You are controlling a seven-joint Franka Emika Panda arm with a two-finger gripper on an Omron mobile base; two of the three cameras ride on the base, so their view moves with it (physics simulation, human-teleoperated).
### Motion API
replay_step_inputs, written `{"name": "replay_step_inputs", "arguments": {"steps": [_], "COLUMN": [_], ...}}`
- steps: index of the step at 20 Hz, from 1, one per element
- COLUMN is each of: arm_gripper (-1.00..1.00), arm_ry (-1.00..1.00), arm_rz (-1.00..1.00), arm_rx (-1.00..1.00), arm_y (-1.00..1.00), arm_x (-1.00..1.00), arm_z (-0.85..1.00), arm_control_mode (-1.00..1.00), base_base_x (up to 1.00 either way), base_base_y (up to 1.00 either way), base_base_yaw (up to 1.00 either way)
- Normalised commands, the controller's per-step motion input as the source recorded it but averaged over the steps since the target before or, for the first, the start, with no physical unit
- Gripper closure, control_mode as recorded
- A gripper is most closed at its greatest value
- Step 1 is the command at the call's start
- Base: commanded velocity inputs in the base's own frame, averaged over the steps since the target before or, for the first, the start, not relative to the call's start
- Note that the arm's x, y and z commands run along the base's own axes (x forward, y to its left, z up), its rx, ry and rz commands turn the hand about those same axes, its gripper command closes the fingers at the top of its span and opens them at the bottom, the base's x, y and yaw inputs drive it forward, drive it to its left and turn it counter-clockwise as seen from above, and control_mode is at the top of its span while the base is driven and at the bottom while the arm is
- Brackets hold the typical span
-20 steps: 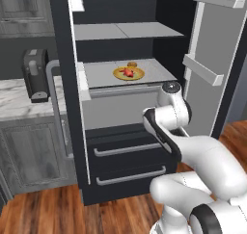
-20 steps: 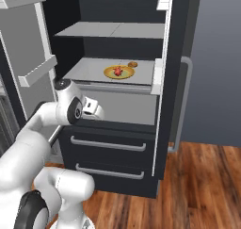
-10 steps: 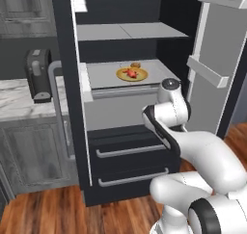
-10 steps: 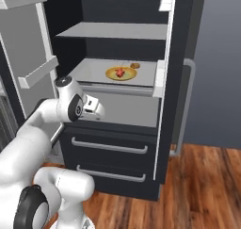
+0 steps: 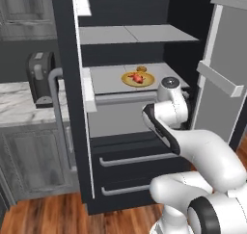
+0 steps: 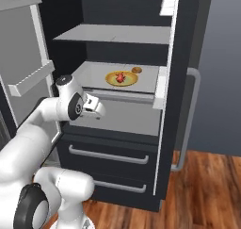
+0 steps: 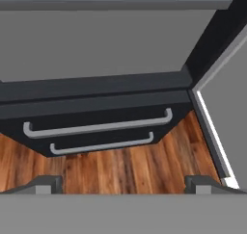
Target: Retrieve the fish from the fridge and place it on the saucepan with marinade on the stove.
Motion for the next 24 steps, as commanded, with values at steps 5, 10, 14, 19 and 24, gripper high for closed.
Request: {"name": "replay_step_inputs", "arguments": {"steps": [5,10,14,19,24], "arm_gripper": [-1.0,-1.0,-1.0,-1.0,-1.0], "arm_ry": [0.0,0.0,0.0,0.0,0.0], "arm_rz": [0.0,0.0,0.0,0.0,0.0], "arm_rx": [0.0,0.0,0.0,0.0,0.0], "arm_y": [0.0,0.0,0.0,0.0,0.0], "arm_x": [0.0,0.0,0.0,0.0,0.0], "arm_z": [0.0,0.0,0.0,0.0,0.0], "arm_control_mode": [1.0,1.0,1.0,1.0,1.0], "base_base_x": [0.53,0.09,0.18,0.07,-0.01], "base_base_y": [-0.25,-0.17,-0.31,-0.23,-0.02], "base_base_yaw": [0.05,0.0,0.0,-0.03,-0.22]}}
